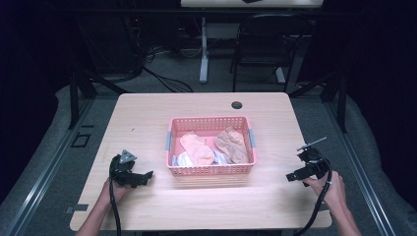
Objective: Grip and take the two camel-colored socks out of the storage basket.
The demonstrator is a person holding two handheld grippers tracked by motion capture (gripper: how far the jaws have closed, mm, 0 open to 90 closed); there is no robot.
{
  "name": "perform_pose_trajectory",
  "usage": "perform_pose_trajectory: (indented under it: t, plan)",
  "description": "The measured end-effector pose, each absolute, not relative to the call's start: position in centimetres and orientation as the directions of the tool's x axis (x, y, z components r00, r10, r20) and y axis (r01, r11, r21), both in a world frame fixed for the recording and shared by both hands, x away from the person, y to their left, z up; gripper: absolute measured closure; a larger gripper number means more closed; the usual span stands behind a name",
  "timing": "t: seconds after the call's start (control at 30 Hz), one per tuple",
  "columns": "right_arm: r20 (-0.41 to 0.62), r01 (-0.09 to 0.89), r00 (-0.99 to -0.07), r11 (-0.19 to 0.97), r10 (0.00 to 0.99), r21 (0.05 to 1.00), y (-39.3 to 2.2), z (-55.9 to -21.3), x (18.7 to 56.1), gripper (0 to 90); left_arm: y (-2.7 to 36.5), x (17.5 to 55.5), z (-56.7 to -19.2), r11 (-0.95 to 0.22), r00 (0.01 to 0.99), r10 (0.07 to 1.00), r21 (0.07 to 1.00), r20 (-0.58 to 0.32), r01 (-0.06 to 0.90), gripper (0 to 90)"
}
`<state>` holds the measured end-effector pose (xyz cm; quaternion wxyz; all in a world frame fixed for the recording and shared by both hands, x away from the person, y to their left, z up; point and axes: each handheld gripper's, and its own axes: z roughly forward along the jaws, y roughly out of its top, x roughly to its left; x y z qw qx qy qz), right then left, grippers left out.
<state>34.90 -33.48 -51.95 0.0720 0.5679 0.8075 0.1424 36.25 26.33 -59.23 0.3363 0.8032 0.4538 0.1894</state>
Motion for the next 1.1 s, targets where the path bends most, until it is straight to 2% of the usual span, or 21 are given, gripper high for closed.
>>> perform_pose_trajectory:
  t: [0.67, 1.1]
  plan:
    - [0.04, 0.882, -0.387, 0.357, 0.921, 0.309, -32.5, -50.6, 35.2, 4.0, 26.3, 36.3, -59.2, -0.362, 0.517, 0.856, 0.711, -0.002, 0.602, 0.0]
    - [0.043, 0.841, -0.436, 0.39, 0.899, 0.375, -29.9, -46.8, 35.3, 3.2, 26.3, 36.4, -59.2, -0.365, 0.521, 0.853, 0.713, 0.0, 0.599, 0.0]
